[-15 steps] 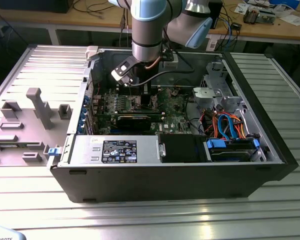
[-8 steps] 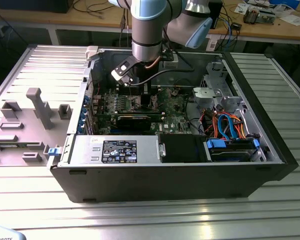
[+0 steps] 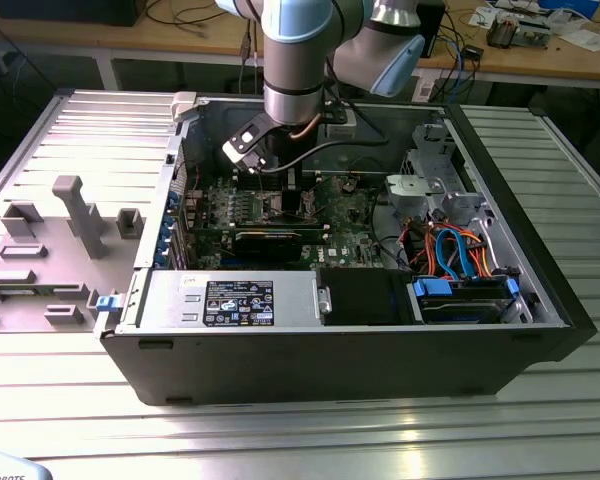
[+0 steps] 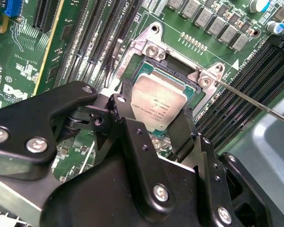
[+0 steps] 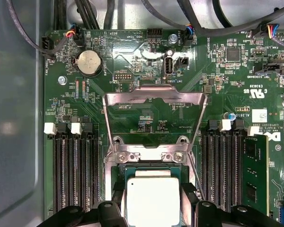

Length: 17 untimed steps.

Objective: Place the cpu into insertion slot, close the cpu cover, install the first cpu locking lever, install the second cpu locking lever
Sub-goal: 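Place the cpu into insertion slot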

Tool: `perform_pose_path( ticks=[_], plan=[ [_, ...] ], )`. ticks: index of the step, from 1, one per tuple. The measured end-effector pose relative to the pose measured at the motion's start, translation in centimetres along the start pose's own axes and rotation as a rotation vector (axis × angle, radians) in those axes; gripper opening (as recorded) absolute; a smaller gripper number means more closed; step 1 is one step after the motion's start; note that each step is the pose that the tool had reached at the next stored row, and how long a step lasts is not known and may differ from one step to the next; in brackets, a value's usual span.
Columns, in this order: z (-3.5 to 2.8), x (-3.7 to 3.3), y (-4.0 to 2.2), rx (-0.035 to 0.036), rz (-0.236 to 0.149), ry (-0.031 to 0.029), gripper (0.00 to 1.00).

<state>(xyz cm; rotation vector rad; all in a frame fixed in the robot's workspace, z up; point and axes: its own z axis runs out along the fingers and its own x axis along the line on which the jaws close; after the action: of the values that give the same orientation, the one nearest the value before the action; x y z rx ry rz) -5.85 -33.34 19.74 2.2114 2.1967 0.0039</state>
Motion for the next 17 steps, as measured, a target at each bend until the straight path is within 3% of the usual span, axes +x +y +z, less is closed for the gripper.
perform_pose_path(
  ticks=[7,10,17],
  plan=[
    [0.06,0.03,0.02,-0.0009,0.0,0.0015,0.55],
    [0.03,0.01,0.0,-0.0003,0.0,0.0004,0.68],
    [0.09,0.25,0.0,-0.0002,0.0,0.0007,0.68]
  ],
)
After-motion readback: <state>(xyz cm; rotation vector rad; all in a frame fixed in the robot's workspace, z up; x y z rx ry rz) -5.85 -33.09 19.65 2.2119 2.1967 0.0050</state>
